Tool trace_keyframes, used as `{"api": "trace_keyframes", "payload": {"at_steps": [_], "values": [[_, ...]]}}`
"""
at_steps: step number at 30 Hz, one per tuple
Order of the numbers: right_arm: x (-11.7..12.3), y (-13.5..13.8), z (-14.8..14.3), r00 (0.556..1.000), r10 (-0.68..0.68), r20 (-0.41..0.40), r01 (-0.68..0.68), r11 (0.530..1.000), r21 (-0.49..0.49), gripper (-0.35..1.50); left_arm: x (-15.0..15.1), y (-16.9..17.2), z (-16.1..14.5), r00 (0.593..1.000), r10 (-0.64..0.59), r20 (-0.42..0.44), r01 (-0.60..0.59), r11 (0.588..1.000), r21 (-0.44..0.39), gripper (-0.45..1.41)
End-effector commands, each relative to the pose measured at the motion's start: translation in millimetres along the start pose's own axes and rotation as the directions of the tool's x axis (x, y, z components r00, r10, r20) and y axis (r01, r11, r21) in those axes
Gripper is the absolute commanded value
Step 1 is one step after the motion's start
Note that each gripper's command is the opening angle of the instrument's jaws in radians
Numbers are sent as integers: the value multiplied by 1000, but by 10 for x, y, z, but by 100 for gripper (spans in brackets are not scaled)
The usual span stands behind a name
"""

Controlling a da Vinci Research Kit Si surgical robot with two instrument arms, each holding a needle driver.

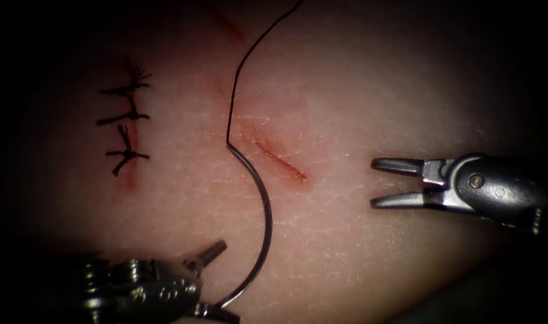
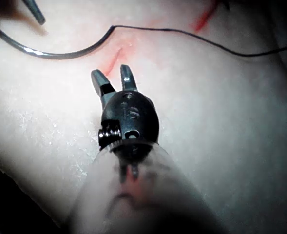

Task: Wound Closure

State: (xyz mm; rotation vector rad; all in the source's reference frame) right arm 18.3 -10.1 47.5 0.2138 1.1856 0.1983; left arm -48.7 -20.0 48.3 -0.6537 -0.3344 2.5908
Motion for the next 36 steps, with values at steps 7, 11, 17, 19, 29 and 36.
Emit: {"api": "trace_keyframes", "payload": {"at_steps": [7, 11, 17, 19, 29, 36], "values": [[-1, 0, 9, 1000, -1, 0, 1, 1000, 3, 31, -2, 3, 21, 1000, 20, 9, -20, 999, -37, 87], [-1, -1, 10, 1000, -1, 3, 1, 1000, 4, 28, -5, 5, 30, 1000, 19, 8, -19, 998, -58, 85], [0, -1, 11, 1000, -1, 5, 1, 1000, 5, 24, -8, 5, 35, 1000, -21, 19, 22, 998, -66, 60], [0, -1, 11, 1000, 0, 8, 0, 1000, 6, 21, -6, -2, 32, 998, -61, 18, 62, 995, -75, 21], [6, 0, 13, 996, 60, 64, -58, 998, -26, -8, 4, -21, 19, 991, -131, -22, 128, 987, -95, -12], [21, 3, 19, 974, 199, 104, -183, 972, -148, 29, 30, -37, -7, 977, -144, -155, 145, 989, -1, -14]]}}
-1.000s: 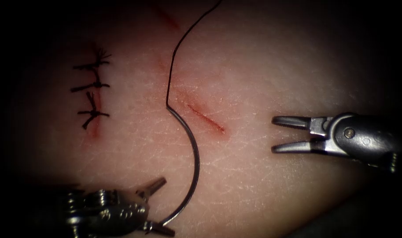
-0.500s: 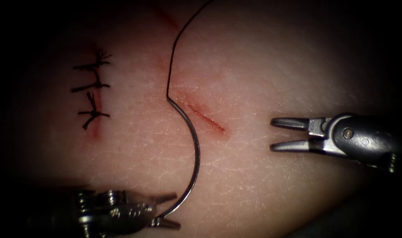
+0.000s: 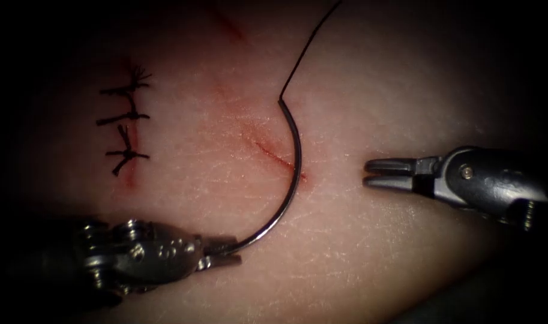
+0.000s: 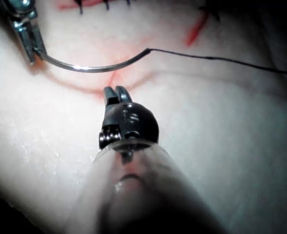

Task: Wound Closure

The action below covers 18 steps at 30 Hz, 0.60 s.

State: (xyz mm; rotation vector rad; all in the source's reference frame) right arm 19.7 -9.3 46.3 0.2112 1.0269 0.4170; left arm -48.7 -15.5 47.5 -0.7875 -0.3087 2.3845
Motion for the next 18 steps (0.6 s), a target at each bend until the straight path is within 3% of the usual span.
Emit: {"api": "trace_keyframes", "payload": {"at_steps": [1, 2, 4, 7, 8, 10, 11, 13, 18], "values": [[6, -3, 10, 999, 36, -2, -36, 999, -8, 29, 9, 0, 4, 1000, 11, -16, -11, 1000, 15, -14], [8, -3, 10, 998, 58, -1, -58, 998, -13, 29, 13, -1, 1, 1000, 19, -25, -18, 999, 34, -14], [16, -8, 7, 990, 133, -44, -134, 991, -27, 9, 25, -3, -9, 998, 51, -45, -47, 995, 90, -14], [23, -11, 4, 976, 204, -76, -207, 978, -32, 13, 33, -4, -14, 994, 87, -64, -77, 987, 144, -16], [27, -12, 3, 969, 228, -91, -232, 972, -35, 19, 35, -5, -14, 992, 105, -66, -92, 980, 174, -17], [37, -13, -1, 961, 257, -102, -265, 962, -69, 73, 39, -5, -13, 990, 134, -51, -119, 967, 223, -19], [39, -14, -1, 955, 279, -99, -287, 955, -76, 85, 39, -5, -11, 988, 152, -38, -139, 962, 236, -19], [44, -17, -4, 917, 384, -108, -394, 915, -86, 88, 40, -5, -8, 985, 172, -18, -162, 953, 257, -21], [55, -17, -5, 893, 433, -124, -448, 883, -141, 103, 43, -3, -2, 976, 217, 29, -215, 926, 310, -36]]}}
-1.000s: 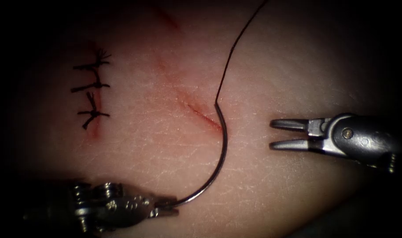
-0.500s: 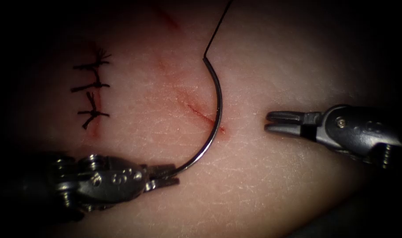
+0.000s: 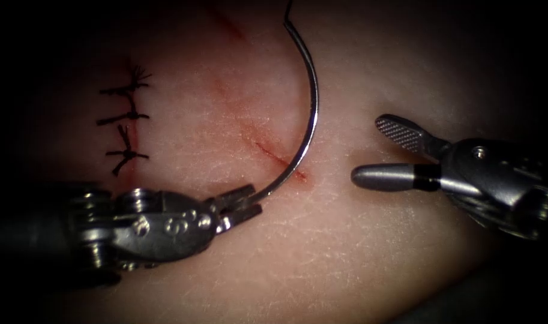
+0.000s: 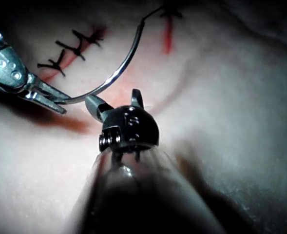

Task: Wound Closure

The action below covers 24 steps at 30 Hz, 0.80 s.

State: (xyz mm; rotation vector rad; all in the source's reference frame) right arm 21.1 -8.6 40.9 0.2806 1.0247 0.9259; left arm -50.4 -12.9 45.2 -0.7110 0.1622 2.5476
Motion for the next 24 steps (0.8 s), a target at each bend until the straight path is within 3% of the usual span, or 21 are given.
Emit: {"api": "trace_keyframes", "payload": {"at_steps": [1, 3, 6, 8, 14, 19, 24], "values": [[3, -4, 11, 1000, 15, 1, -15, 1000, -15, 105, 7, 2, 8, 1000, 13, 6, -14, 1000, 12, -37], [5, -7, 15, 999, 51, 2, -51, 998, -41, 103, 9, 5, 10, 999, 49, 21, -50, 998, 42, -44], [7, -11, 24, 992, 124, -1, -124, 989, -77, 76, 12, 9, 15, 994, 100, 49, -104, 991, 89, -45], [8, -13, 30, 988, 155, -9, -155, 978, -137, 70, 14, 11, 17, 990, 131, 58, -137, 984, 114, -45], [11, -17, 39, 974, 224, 29, -208, 938, -276, 75, 17, 12, 20, 967, 239, 88, -253, 943, 215, -45], [19, -18, 45, 964, 262, 48, -219, 882, -417, 105, 17, 13, 20, 953, 284, 108, -303, 912, 275, -45], [25, -13, 45, 960, 276, 41, -224, 849, -478, 102, 18, 13, 19, 948, 294, 118, -316, 904, 288, -45]]}}
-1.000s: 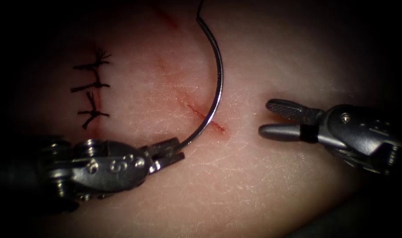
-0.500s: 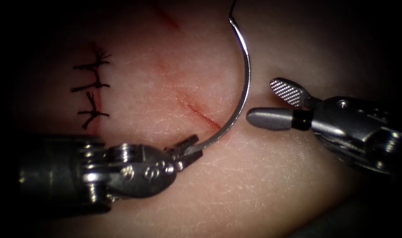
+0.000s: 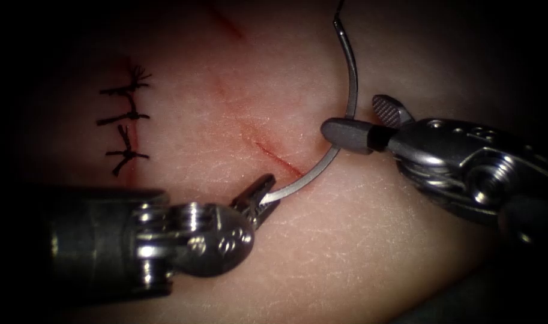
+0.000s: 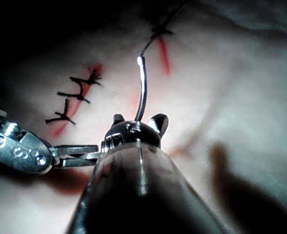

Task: Wound Closure

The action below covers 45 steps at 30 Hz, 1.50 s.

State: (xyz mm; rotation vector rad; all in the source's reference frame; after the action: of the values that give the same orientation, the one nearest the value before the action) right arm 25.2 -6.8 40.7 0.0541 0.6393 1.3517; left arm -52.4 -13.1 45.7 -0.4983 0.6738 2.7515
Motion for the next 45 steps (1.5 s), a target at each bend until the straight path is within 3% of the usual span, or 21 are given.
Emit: {"api": "trace_keyframes", "payload": {"at_steps": [1, 2, 5, 10, 15, 17, 19, 24, 26, 27, 29, 32, 37, 40, 45], "values": [[3, -5, 8, 1000, 1, -2, -1, 1000, -3, 103, 7, 1, 6, 1000, 7, -3, -7, 1000, 4, -45], [4, -7, 10, 1000, 0, 8, 0, 1000, -17, 93, 8, 1, 6, 1000, 31, -3, -31, 999, 15, -45], [5, -11, 13, 1000, 1, 18, -1, 1000, -28, 90, 8, 1, 6, 999, 52, -5, -52, 998, 30, -45], [8, -18, 18, 1000, 4, 30, -3, 999, -41, 65, 8, 1, 6, 997, 78, -1, -78, 996, 46, -45], [9, -20, 21, 999, 2, 40, 1, 998, -69, 51, 8, 1, 6, 995, 99, 8, -100, 993, 58, -45], [9, -20, 21, 999, 2, 38, 1, 996, -89, 29, 8, 1, 6, 994, 108, 10, -108, 992, 64, -45], [9, -20, 21, 999, 2, 39, 3, 994, -108, -35, 8, 1, 6, 994, 111, 11, -111, 991, 69, -45], [10, -19, 23, 1000, 26, 14, -24, 987, -162, -35, 8, -2, 6, 990, 143, 18, -144, 987, 66, -45], [11, -16, 24, 999, 32, -4, -32, 985, -172, -35, 10, -6, 8, 990, 137, -18, -136, 989, 54, 22], [11, -15, 24, 999, 32, -6, -32, 985, -171, -35, 11, -8, 8, 995, 89, -42, -87, 995, 48, 29], [12, -10, 22, 999, -25, -24, 20, 986, -166, -35, 14, -13, 10, 993, -18, -117, 15, 999, -29, 81], [19, 0, 17, 995, -69, -78, 62, 994, -90, -35, 19, -20, 7, 943, -228, -243, 174, 959, -225, 125], [24, 7, 12, 981, -152, -121, 168, 977, 134, -35, 18, -25, -8, 871, -409, -271, 282, 870, -405, 126], [22, 9, 11, 958, -226, -174, 270, 915, 300, -35, 14, -31, -15, 825, -490, -281, 319, 815, -484, 123], [20, 9, 10, 924, -279, -261, 373, 806, 459, -35, 2, -37, -20, 752, -607, -257, 376, 715, -590, 123]]}}
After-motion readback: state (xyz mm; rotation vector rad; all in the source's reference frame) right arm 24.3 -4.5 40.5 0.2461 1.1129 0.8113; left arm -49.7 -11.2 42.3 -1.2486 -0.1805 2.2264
